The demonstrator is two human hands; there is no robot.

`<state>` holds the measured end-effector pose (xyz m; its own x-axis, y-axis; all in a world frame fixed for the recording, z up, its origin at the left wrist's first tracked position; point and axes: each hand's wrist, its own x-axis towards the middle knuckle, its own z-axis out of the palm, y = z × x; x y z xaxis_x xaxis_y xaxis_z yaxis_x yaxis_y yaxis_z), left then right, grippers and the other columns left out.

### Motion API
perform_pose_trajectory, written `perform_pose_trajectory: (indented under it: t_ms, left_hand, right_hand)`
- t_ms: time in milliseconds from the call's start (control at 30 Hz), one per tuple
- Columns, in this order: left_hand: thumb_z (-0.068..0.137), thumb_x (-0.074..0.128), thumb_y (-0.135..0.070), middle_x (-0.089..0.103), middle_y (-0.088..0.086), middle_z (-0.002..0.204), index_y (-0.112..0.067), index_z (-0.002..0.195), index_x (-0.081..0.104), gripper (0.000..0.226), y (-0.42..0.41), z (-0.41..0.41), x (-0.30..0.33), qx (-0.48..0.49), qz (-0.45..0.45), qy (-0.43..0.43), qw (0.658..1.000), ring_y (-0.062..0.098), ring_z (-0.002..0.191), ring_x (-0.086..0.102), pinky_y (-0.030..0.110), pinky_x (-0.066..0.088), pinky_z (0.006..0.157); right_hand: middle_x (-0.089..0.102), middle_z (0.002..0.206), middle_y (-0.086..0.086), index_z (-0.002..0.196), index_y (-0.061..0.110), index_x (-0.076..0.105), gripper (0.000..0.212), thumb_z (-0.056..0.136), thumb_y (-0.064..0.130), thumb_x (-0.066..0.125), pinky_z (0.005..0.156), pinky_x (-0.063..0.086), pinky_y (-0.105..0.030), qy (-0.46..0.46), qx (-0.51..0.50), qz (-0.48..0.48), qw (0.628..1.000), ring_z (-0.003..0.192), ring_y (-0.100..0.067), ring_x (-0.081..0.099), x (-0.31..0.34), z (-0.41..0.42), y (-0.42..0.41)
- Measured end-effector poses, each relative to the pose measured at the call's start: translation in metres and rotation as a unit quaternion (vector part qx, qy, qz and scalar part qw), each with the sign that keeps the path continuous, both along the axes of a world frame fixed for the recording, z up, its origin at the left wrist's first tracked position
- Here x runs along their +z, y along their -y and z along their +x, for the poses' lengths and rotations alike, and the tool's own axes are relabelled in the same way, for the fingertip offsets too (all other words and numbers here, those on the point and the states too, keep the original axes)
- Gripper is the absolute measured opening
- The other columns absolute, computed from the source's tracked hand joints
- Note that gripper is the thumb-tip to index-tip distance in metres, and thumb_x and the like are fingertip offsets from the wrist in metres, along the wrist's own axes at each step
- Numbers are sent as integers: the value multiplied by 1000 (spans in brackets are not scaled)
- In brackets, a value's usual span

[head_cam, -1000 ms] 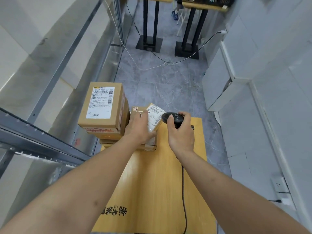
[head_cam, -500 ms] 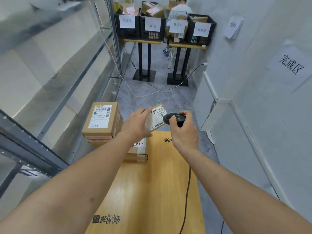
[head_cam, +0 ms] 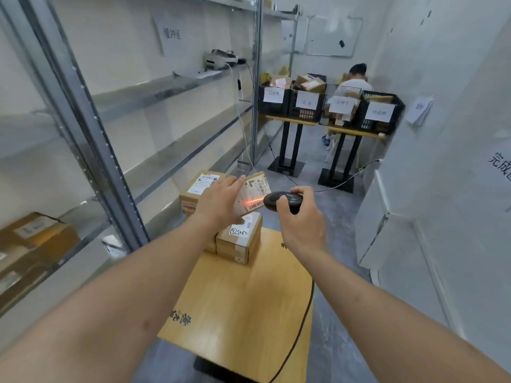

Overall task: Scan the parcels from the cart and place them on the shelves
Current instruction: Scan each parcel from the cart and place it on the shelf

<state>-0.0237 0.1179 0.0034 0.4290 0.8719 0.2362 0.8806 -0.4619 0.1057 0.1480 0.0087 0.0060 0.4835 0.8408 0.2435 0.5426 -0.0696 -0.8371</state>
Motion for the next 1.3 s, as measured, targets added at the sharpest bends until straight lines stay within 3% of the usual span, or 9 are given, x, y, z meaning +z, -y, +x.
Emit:
perform_pose_trajectory:
  t_ms: [267,433,533,767,1300]
  left_hand:
    - [74,92,-41,39,-1,159,-23,165,23,115,83,-60,18,91,19,-18,996,27,136,46,43,45,110]
    - [74,92,-45,41,-2,157,-23,164,24,115,121,-107,23,151,11,-19,988,26,135,46,42,44,111]
    - [78,84,-56,42,3,152,-27,164,24,109,141,-136,24,203,2,-3,979,30,129,49,43,50,103]
    - [84,65,-75,45,16,139,-29,161,29,96,190,-222,27,357,-19,26,933,37,116,59,44,53,89]
    - [88,63,-70,45,15,132,-26,151,45,78,322,-465,15,536,-72,95,836,38,112,60,41,49,89]
  right_hand:
    - [67,92,6,118,36,47,24,99,49,52,66,49,-36,62,128,-4,990,80,-18,62,9,-37,45]
    - [68,96,6,116,43,45,35,87,63,42,79,56,-46,48,190,10,981,89,-24,65,12,-81,61]
    - [68,101,3,122,37,48,32,96,56,49,81,55,-44,19,216,19,976,93,-24,64,15,-111,63]
    - [60,98,14,123,35,46,26,104,50,52,79,52,-39,-46,288,46,956,93,-16,63,15,-212,76]
    - [69,106,4,128,35,44,32,102,53,52,89,54,-46,-31,436,3,899,99,-28,66,9,-485,152]
